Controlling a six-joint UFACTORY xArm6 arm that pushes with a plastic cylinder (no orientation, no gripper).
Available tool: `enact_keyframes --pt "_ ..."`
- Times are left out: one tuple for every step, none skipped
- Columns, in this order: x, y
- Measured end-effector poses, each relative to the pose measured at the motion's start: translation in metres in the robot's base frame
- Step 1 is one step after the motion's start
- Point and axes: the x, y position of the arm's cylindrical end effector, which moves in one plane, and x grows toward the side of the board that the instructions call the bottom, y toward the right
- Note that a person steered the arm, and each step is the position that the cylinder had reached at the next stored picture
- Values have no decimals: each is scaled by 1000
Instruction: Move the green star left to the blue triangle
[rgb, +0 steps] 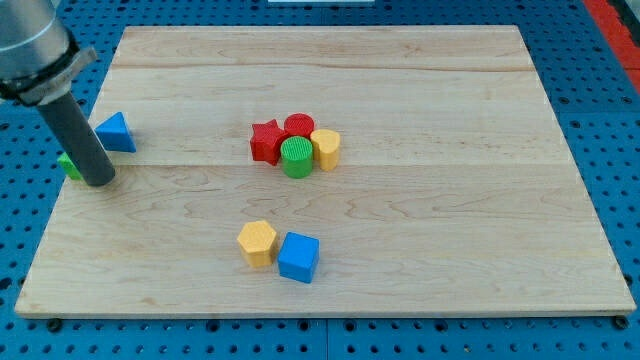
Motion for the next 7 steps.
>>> enact_keyframes --pt "-4 2" --pt "13 17" --pt "35 -29" --pt "33 -52" --pt "18 -52" --pt "-9 -52" --pt "-19 -50"
